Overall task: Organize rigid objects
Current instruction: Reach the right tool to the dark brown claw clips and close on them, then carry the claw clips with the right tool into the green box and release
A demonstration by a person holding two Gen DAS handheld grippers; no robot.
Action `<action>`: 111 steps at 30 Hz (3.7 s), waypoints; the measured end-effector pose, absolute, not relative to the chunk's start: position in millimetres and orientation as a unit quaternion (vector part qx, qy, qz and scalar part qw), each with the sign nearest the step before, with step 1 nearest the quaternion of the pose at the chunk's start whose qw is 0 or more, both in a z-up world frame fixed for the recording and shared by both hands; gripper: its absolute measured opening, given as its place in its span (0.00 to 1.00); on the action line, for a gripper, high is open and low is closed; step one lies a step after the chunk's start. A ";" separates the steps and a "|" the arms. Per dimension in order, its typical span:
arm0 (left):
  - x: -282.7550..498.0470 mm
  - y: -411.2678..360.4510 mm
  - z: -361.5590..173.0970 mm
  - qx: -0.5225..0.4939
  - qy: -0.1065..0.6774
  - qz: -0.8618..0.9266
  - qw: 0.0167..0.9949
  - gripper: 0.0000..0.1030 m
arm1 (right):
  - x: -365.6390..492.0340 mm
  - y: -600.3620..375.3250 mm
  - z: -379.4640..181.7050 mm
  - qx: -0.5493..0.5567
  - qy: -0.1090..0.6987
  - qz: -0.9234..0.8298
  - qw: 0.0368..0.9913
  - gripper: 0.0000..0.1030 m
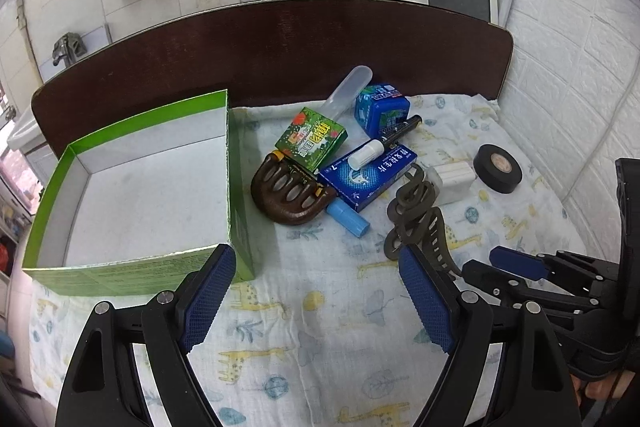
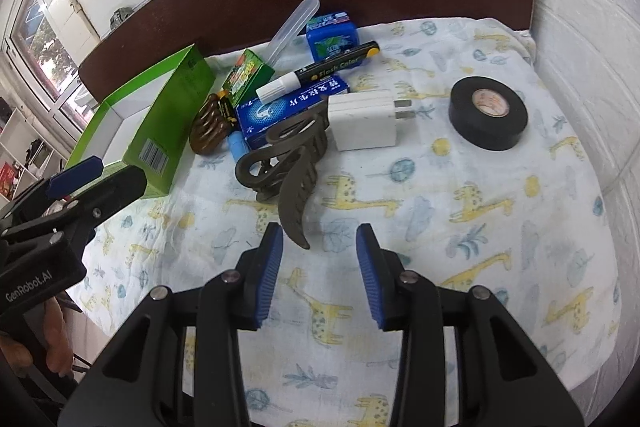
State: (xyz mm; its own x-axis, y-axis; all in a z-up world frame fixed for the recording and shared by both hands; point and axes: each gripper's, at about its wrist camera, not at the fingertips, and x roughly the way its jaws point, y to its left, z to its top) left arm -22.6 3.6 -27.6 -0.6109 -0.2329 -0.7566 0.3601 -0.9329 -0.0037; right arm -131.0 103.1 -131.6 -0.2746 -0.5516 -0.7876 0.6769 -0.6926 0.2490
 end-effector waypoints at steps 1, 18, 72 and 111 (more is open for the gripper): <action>-23.5 2.1 -28.1 0.410 0.077 -0.893 0.168 0.82 | -132.3 100.3 -133.2 0.465 0.070 -0.792 0.389 0.37; -60.5 4.9 -37.1 0.419 0.084 -0.884 0.190 0.82 | -193.2 160.2 -145.7 0.478 0.045 -0.836 0.264 0.35; -124.6 -14.7 -83.5 0.486 0.134 -0.862 -0.044 0.41 | -215.3 112.2 -156.3 0.439 0.115 -0.757 0.470 0.37; -107.4 -5.9 -49.9 0.448 0.169 -0.878 0.009 0.41 | -189.5 114.3 -126.1 0.394 0.155 -0.786 0.451 0.32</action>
State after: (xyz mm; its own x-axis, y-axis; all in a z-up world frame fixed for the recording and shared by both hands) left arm -107.4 -5.9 -49.9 -0.5976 0.1358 -0.7902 0.1676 -0.9426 -0.2887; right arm -189.5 114.3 -126.1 -0.2832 -0.5860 -0.7592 0.8304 -0.5459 0.1115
